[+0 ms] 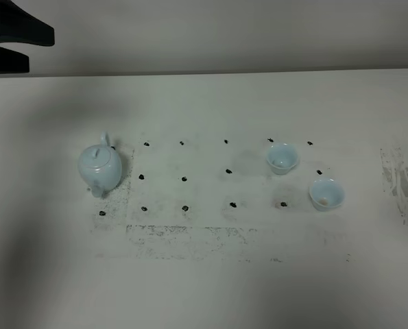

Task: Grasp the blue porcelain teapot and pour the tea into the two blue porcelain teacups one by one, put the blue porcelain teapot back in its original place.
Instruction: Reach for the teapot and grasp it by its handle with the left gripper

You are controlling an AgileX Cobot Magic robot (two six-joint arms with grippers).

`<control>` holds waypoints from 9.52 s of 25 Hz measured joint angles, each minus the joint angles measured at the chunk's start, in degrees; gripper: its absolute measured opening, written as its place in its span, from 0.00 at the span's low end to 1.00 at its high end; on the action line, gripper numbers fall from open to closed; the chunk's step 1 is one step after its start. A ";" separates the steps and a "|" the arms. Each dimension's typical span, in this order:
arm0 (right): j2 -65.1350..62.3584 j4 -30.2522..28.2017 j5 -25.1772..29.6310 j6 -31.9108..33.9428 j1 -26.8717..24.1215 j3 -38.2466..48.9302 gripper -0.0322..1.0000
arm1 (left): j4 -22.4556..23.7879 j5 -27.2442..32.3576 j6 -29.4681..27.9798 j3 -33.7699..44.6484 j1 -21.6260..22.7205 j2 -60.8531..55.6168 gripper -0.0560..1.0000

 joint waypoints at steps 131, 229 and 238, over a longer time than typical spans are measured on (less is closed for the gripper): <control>-44.82 5.09 -0.22 -6.52 -7.77 22.71 0.54 | 80.76 -40.16 -4.07 0.00 -36.87 23.00 0.72; -44.82 5.09 -0.22 -6.52 -7.77 22.71 0.54 | 90.40 -61.29 -34.69 18.69 -23.76 14.28 0.72; -44.82 5.09 -0.22 -6.52 -7.77 22.71 0.54 | 90.40 -63.76 -34.50 18.69 -23.76 15.42 0.72</control>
